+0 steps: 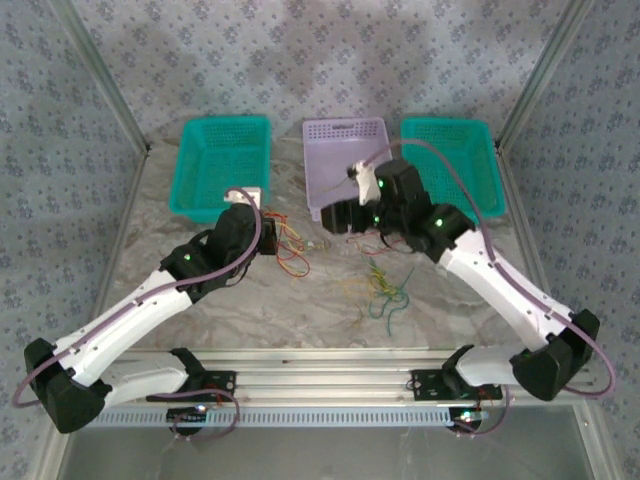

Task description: Untangle the cables

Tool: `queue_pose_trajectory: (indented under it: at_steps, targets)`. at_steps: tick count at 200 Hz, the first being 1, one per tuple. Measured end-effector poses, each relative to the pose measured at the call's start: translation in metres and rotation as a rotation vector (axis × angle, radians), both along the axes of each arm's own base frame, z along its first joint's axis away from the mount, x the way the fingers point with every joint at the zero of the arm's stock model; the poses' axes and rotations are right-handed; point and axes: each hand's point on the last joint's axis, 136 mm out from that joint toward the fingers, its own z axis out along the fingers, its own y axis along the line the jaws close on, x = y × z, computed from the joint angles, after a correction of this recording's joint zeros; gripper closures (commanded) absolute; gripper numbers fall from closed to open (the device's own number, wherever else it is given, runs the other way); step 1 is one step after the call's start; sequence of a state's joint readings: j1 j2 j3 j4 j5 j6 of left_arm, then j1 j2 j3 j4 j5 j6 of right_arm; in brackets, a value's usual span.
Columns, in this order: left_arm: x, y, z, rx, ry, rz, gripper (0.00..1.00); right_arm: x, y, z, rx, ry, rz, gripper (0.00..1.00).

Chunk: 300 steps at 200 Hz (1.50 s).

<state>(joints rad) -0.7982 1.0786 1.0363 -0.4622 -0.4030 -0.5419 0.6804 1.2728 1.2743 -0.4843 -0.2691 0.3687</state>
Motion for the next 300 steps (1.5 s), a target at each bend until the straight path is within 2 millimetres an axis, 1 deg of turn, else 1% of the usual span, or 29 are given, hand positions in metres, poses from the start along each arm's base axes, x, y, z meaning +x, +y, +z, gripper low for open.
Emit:
queue_pose_trajectory:
  at_steps: [18,27,45,55,63,82,99,115,121,136,150,161,169,172,173,193,208,221,235,248,257,270,291,300]
  targets:
    - [0.000,0.002,0.001,-0.005,-0.001,0.015,1.00,-0.027,0.008,-0.029,-0.006,0.044,0.060,0.31]
    - [0.000,0.003,0.001,-0.010,-0.002,0.021,1.00,-0.041,0.015,-0.042,-0.018,0.064,0.096,0.31]
    - [0.001,0.004,0.002,-0.016,-0.002,0.031,1.00,-0.063,0.030,-0.057,-0.032,0.083,0.161,0.31]
    - [0.001,0.004,0.002,-0.018,-0.002,0.036,1.00,-0.070,0.035,-0.062,-0.032,0.085,0.183,0.31]
    - [0.001,0.004,0.002,-0.022,-0.001,0.039,1.00,-0.074,0.038,-0.066,-0.037,0.082,0.191,0.31]
    - [0.001,0.004,0.002,-0.031,0.002,0.045,1.00,-0.073,0.045,-0.071,-0.048,0.067,0.190,0.31]
    - [0.001,0.004,0.002,-0.038,0.004,0.049,1.00,-0.069,0.052,-0.076,-0.054,0.058,0.184,0.32]
    - [0.001,0.004,0.002,-0.047,0.007,0.054,1.00,-0.062,0.057,-0.086,-0.074,0.057,0.170,0.35]
    - [0.001,0.004,0.002,-0.050,0.008,0.056,1.00,-0.061,0.059,-0.090,-0.082,0.059,0.166,0.38]
    - [0.001,0.004,0.002,-0.056,0.009,0.060,1.00,-0.056,0.063,-0.100,-0.103,0.064,0.162,0.54]
    - [0.001,0.005,0.002,-0.060,0.009,0.062,1.00,-0.053,0.065,-0.108,-0.114,0.075,0.153,0.65]
    - [0.000,0.005,0.003,-0.065,0.009,0.064,1.00,-0.052,0.067,-0.111,-0.117,0.080,0.148,0.80]
    - [0.000,0.006,0.004,-0.068,0.008,0.065,1.00,-0.051,0.067,-0.111,-0.117,0.074,0.147,0.93]
    - [0.000,0.006,0.004,-0.070,0.007,0.065,1.00,-0.050,0.067,-0.110,-0.113,0.074,0.142,1.00]
    - [-0.001,0.006,0.005,-0.070,0.007,0.065,1.00,-0.050,0.067,-0.110,-0.113,0.076,0.140,1.00]
    - [-0.002,0.009,0.009,-0.077,-0.005,0.070,1.00,-0.046,0.065,-0.105,-0.114,0.048,0.119,1.00]
    - [-0.003,0.012,0.012,-0.079,-0.014,0.076,1.00,-0.043,0.056,-0.098,-0.119,0.028,0.092,1.00]
    - [-0.005,0.014,0.015,-0.082,-0.022,0.076,1.00,-0.040,0.044,-0.085,-0.106,0.004,0.063,1.00]
    - [-0.006,0.015,0.016,-0.082,-0.026,0.073,1.00,-0.033,0.027,-0.066,-0.074,-0.026,0.019,1.00]
    - [-0.008,0.012,0.014,-0.091,-0.019,0.055,1.00,-0.028,0.012,-0.047,-0.037,-0.058,-0.017,1.00]
    - [-0.009,0.008,0.014,-0.102,-0.014,0.038,1.00,-0.028,0.006,-0.038,-0.021,-0.073,-0.027,1.00]
    - [-0.010,0.003,0.014,-0.121,-0.012,0.015,1.00,-0.030,-0.002,-0.032,-0.015,-0.077,-0.030,1.00]
    - [-0.012,-0.006,0.016,-0.153,-0.007,-0.026,1.00,-0.027,-0.015,-0.031,-0.022,-0.070,-0.044,1.00]
    - [-0.013,-0.010,0.017,-0.167,-0.003,-0.047,0.97,-0.026,-0.021,-0.030,-0.019,-0.064,-0.050,1.00]
